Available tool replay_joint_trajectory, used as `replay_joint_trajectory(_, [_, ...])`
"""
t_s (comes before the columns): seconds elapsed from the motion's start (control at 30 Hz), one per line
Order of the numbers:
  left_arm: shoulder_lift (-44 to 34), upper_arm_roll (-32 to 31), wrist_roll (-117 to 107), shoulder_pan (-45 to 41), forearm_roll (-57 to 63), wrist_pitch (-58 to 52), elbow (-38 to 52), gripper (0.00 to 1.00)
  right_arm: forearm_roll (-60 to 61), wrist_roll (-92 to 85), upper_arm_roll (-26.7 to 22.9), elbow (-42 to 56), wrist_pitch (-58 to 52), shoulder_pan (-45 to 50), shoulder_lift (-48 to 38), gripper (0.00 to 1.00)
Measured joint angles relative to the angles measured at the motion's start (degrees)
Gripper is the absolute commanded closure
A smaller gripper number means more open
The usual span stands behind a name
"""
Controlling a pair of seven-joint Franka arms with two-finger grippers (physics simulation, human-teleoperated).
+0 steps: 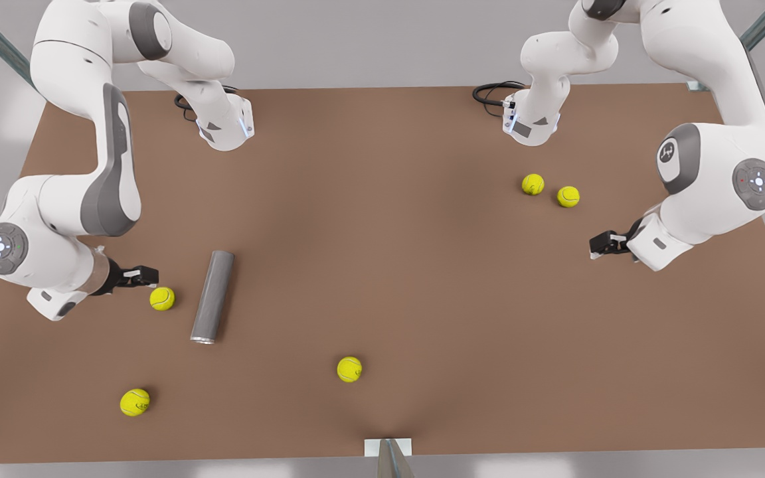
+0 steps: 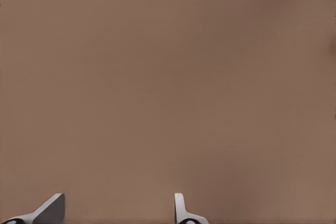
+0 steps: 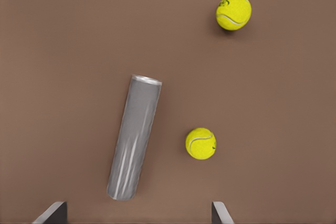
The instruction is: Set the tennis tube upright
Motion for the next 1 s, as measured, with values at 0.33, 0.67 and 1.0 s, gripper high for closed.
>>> replay_joint_trajectory(0.33, [6.90,-4.65,-0.71,0.33,-6.28,1.84,2.39,0.01,0.35,0.00,0.10,-3.30,0.59,2.10,1.06,0.00])
replay_joint_trajectory(0.67, [12.91,-4.57,0.18,1.02,-19.05,5.45,2.72,0.01,7.94,15.33,6.78,-33.89,24.06,-1.24,-5.55,0.00])
replay_joint_trajectory(1.0, [15.43,-4.57,0.26,0.95,-19.96,7.12,3.67,0.01,4.30,16.58,6.69,-36.63,32.57,-3.25,-1.23,0.00])
